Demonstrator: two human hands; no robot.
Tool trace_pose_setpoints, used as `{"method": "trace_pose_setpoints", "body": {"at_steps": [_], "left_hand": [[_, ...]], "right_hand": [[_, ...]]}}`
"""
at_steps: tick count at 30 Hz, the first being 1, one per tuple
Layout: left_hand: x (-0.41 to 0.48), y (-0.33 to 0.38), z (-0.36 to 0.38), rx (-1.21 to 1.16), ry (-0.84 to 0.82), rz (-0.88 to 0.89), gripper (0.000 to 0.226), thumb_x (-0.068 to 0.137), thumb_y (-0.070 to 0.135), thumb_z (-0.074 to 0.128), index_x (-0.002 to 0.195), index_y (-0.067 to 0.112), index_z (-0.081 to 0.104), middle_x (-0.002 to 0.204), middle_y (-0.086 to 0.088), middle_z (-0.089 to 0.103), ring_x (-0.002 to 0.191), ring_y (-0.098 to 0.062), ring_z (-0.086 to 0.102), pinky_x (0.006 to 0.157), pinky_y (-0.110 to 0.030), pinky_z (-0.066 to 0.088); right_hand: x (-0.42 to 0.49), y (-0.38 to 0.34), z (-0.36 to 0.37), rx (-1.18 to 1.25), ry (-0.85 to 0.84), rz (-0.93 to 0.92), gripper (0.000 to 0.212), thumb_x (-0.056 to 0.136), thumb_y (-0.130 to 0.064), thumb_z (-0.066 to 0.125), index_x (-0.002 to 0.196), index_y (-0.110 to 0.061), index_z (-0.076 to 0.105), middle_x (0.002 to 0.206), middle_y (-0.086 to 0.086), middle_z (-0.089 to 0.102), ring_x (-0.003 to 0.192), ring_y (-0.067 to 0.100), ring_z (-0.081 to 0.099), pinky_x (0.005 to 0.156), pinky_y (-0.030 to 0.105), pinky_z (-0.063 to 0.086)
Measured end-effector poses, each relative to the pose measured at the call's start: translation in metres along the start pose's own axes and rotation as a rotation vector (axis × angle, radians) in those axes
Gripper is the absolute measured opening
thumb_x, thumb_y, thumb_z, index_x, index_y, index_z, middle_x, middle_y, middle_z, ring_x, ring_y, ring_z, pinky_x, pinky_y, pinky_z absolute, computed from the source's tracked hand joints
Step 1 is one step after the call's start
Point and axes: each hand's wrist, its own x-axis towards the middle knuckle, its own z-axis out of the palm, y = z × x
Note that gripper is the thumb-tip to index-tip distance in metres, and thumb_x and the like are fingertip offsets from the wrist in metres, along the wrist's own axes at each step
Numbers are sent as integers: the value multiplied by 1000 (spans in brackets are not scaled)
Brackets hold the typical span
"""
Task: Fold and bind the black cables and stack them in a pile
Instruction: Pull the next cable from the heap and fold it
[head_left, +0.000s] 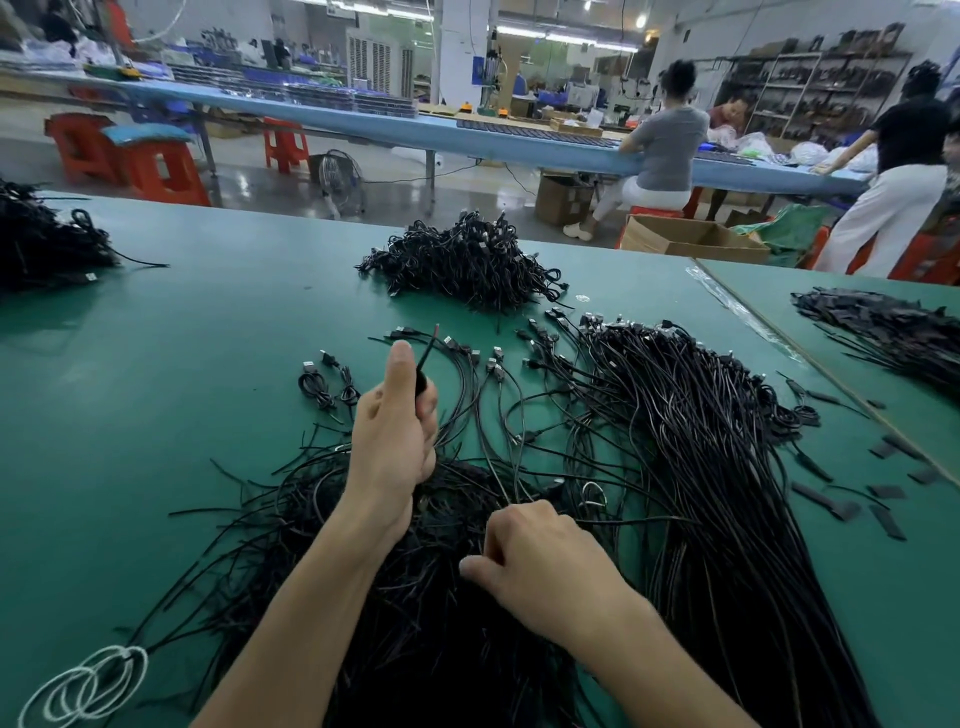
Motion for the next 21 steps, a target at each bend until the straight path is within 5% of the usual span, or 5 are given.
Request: {"method": "trace_pose_setpoints", "body": {"at_steps": [4, 8, 11, 16, 21], "left_hand": [[-2, 0, 0, -17, -8, -33, 67, 90, 74, 23, 47, 25, 42, 43, 8, 28, 36, -9, 17, 35, -19, 13], [0, 0, -2, 33, -25, -73, 71, 105, 52, 24, 46, 22, 50, 42, 7, 29, 35, -10, 18, 33, -17, 18], [0, 3, -2, 97, -83, -67, 64, 103, 42, 36, 48, 21, 60, 41, 6, 32, 33, -10, 19, 34, -17, 17], [-8, 7, 1, 124, -348, -16, 27, 85, 38, 53, 74, 14, 56, 45, 8, 40, 33, -8, 26, 33, -15, 22], [-14, 7, 9, 137, -441, 9, 29, 86, 31, 50, 107, 18, 64, 44, 11, 38, 32, -7, 26, 36, -14, 23]], "right_hand": [[-6, -6, -5, 21, 57, 15, 20, 99, -33, 50, 93, -18, 60, 101, 3, 60, 90, 27, 63, 75, 36, 52], [-23, 0, -33, 39, 100, 29, 19, 93, -40, 56, 91, -25, 67, 89, -8, 65, 80, 14, 65, 76, 34, 58], [-30, 8, -62, 200, 285, 14, 17, 90, -43, 65, 85, -29, 73, 72, -17, 66, 65, -2, 63, 70, 22, 59], [-19, 3, -75, 381, 712, -92, 1, 86, -27, 77, 85, -27, 78, 75, -17, 68, 70, -1, 63, 69, 17, 54], [-14, -3, -65, 268, 598, -190, 5, 87, -20, 73, 87, -23, 77, 79, -9, 62, 72, 9, 59, 69, 35, 53]]}}
